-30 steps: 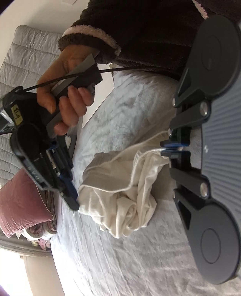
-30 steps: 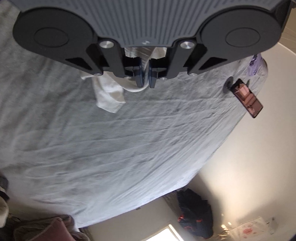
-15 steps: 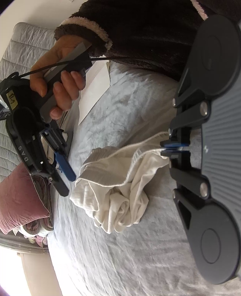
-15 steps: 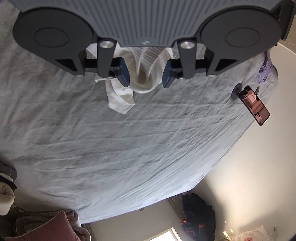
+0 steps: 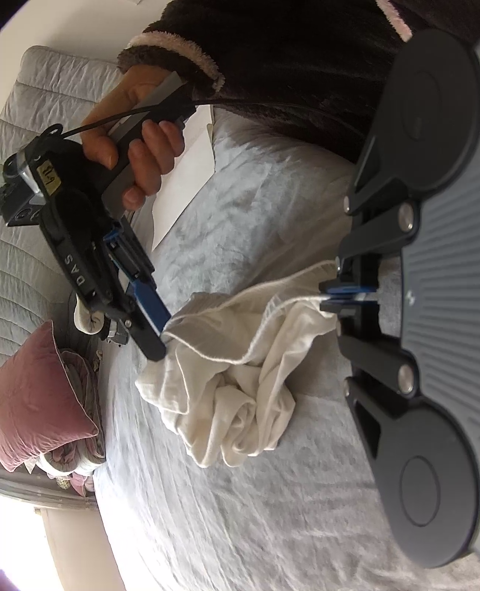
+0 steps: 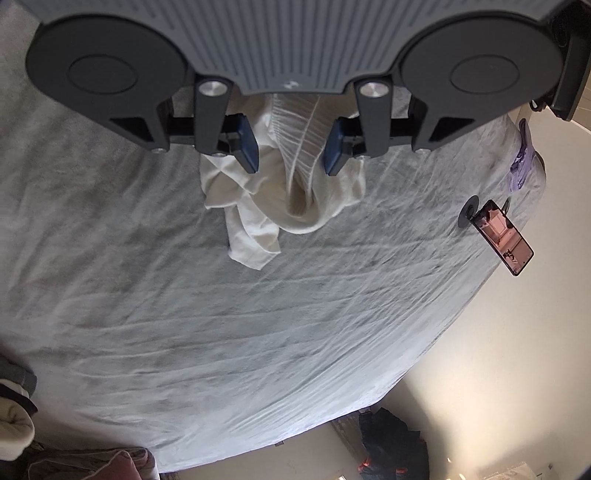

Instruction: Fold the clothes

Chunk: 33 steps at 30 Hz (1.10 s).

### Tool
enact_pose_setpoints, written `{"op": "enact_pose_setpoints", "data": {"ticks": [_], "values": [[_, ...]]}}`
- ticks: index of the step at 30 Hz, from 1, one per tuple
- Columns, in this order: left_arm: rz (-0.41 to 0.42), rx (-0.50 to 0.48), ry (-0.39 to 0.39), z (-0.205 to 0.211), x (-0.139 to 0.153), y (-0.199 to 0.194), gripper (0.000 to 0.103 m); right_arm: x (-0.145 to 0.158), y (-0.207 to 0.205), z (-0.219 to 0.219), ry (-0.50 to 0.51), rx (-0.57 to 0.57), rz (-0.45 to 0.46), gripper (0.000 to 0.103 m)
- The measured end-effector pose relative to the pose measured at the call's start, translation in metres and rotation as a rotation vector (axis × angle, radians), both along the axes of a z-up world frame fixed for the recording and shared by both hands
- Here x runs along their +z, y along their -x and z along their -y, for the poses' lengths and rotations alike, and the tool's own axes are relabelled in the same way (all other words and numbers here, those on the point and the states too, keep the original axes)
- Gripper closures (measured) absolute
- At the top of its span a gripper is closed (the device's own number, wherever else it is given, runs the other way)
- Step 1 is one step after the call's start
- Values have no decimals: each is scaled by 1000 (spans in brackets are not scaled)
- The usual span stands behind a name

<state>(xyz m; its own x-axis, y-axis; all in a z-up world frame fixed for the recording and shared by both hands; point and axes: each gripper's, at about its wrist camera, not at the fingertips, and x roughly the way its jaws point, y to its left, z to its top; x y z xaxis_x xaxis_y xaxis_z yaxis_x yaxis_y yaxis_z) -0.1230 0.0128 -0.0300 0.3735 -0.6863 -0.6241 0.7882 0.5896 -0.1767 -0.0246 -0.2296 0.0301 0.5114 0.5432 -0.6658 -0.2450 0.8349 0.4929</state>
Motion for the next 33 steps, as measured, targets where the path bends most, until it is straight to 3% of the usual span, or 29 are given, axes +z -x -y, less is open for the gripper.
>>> {"op": "enact_pose_setpoints", "data": {"ticks": [6, 10, 18, 21, 22, 28, 33], "values": [[-3, -8, -8, 3, -2, -1, 100, -4, 4, 17, -36, -17, -24, 60], [-5, -9, -10, 5, -3, -1, 100, -6, 7, 19, 2, -19, -19, 62], [-8, -9, -24, 7, -6, -1, 100, -5, 16, -15, 239, 103, 116, 63], [-16, -6, -43, 7, -8, -2, 100, -13, 15, -27, 296, 138, 140, 82], [-20, -2, -51, 8, -9, -2, 100, -13, 13, -27, 287, 128, 137, 96], [-23, 29, -17, -1, 0, -4, 100, 3, 8, -11, 110, -22, 89, 96], [-15, 72, 119, -20, 24, -8, 101, 29, 7, -15, 67, -126, 144, 96]]}}
